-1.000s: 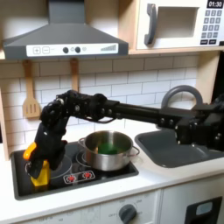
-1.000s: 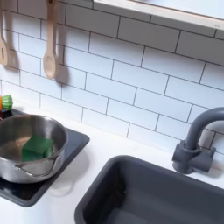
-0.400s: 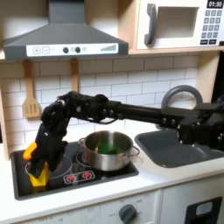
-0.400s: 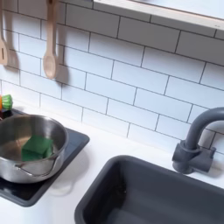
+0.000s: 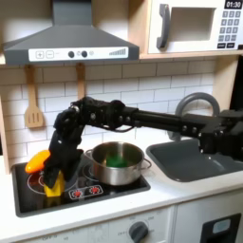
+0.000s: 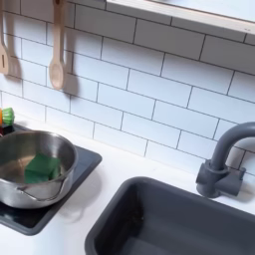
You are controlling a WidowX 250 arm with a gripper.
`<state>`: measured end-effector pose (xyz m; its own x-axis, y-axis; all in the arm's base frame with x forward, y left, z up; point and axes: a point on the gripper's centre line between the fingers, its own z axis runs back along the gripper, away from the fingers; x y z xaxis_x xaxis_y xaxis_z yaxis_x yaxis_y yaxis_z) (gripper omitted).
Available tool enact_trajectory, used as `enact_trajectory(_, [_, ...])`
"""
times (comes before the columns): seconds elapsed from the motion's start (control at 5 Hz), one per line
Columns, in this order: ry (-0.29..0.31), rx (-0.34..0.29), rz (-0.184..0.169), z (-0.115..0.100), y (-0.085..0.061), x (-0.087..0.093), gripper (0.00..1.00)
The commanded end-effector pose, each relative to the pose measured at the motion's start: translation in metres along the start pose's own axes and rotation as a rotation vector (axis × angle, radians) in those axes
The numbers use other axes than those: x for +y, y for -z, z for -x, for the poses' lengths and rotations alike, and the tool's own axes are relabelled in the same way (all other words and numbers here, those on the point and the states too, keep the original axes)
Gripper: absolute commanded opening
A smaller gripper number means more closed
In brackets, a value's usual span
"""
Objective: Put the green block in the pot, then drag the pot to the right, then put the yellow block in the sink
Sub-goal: 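Put the yellow block in the sink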
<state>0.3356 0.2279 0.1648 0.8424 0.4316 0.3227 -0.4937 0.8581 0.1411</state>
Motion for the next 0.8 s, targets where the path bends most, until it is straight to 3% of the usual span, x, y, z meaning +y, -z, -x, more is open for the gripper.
enact_trajectory(0.0, [0.016,-0.059,0.015,-0.004,-0.024,-0.009,0.00])
enact_trajectory(0.4, [0.083,-0.119,0.086,-0.003,-0.057,-0.036,0.00])
enact_trajectory(0.6, [0.142,-0.139,0.147,0.004,-0.073,-0.063,0.00])
